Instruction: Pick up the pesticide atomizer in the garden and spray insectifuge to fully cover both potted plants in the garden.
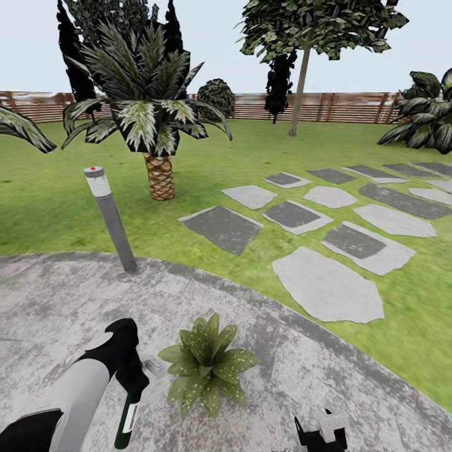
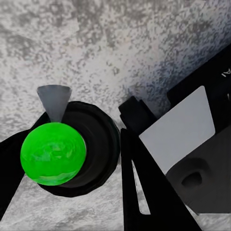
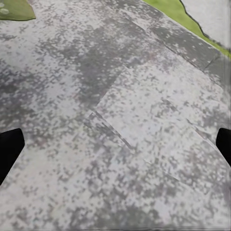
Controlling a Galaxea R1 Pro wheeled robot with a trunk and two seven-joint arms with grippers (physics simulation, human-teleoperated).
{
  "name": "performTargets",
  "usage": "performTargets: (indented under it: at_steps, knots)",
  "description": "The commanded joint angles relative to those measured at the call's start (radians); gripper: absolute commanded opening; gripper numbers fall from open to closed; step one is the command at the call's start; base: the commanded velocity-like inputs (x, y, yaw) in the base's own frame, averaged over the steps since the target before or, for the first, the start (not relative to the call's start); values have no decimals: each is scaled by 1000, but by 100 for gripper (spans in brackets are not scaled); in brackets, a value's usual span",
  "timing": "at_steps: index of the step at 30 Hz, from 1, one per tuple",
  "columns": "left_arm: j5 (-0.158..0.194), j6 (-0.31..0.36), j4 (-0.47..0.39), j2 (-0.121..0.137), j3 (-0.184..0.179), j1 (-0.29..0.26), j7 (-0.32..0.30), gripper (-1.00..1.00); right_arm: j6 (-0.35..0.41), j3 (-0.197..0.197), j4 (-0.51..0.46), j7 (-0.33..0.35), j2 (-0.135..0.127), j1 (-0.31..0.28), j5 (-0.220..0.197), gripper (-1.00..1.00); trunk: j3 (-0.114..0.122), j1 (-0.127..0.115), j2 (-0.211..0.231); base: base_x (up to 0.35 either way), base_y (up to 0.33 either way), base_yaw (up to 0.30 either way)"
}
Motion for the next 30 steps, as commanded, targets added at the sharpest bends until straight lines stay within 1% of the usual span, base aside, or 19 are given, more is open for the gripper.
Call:
performTargets:
  at_steps: [1, 3, 8, 14, 16, 18, 24, 30]
  knots:
    - [-10, 10, -2, -1, 7, 0, -9, -100, -3, -5, 1, 1, 0, -1, 6, 100, -1, 0, 0, 16, 27, -299]
    - [-10, 10, -2, -1, 5, -1, -9, -100, -3, -5, 1, 1, 0, -1, 6, 100, -1, 0, 0, 7, 11, -299]
    - [-10, 8, -1, -1, 4, -50, -10, -100, -3, -5, 2, 1, 0, -1, 7, 100, -1, 0, 0, 1, 2, -268]
    - [-12, 5, 0, -2, 4, -58, -10, -100, -3, -4, 1, 2, 0, -1, 8, 100, -1, 0, 0, 0, 0, -37]
    - [-12, 4, 0, -5, 4, -58, -10, -100, -4, -3, 1, 1, -1, -1, 8, 100, -1, 0, 0, 0, 0, -2]
    - [-20, 5, 0, -7, 4, -58, -10, -100, -4, -4, 1, 1, -2, -1, 8, 100, -1, 0, 0, 0, 18, 0]
    - [-29, 5, 10, 3, -1, -49, -9, -100, -4, -4, 1, 1, -1, -1, 8, 100, -1, 0, 0, 0, 239, 0]
    - [-30, 6, 16, 3, -2, -44, -7, -100, -3, -3, 1, 1, -1, -1, 8, 100, -1, 0, 0, 7, 301, -41]
